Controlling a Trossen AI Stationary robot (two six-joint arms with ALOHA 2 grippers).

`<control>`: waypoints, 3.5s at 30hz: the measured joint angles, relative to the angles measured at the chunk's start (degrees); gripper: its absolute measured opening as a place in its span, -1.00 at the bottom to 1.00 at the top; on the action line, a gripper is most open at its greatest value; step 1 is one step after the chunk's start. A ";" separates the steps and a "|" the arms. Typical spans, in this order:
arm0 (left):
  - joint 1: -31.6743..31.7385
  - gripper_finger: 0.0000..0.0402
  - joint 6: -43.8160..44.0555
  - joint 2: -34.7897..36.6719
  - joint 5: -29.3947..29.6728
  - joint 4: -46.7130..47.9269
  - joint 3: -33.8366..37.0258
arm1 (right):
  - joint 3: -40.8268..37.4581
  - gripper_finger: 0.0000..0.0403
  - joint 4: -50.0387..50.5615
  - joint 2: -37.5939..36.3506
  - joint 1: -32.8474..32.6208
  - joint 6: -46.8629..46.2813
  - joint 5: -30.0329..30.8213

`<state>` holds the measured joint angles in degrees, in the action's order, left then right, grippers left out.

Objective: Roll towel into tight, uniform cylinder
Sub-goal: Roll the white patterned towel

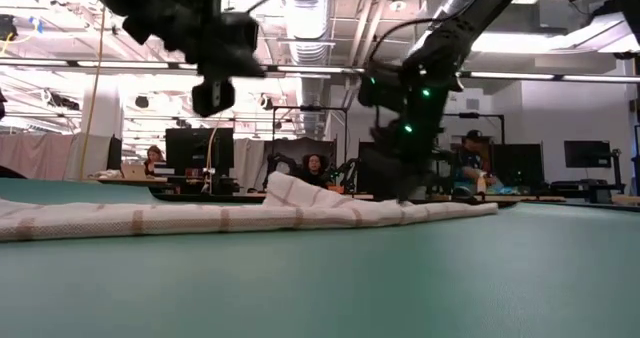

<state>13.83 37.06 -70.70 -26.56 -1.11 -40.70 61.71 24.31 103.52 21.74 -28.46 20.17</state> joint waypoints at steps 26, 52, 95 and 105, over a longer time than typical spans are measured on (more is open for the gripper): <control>-25.21 -1.00 11.11 1.41 23.51 47.16 9.54 | 6.06 -0.90 8.28 -21.37 -25.43 -2.29 9.92; -43.85 -1.00 35.17 -5.85 36.35 -9.42 3.55 | 4.95 -0.77 -7.92 -12.02 -56.56 -1.91 10.01; -53.24 -1.00 32.62 -13.94 33.63 -15.07 3.93 | 19.55 -0.32 22.89 3.02 -53.10 -32.82 16.19; -27.53 -1.00 3.84 2.95 16.26 1.14 2.16 | 19.55 -0.02 23.93 3.02 -42.35 -25.83 6.05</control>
<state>-13.71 40.89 -67.75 -10.29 0.03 -38.54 81.25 48.24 106.54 -20.62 -54.28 26.21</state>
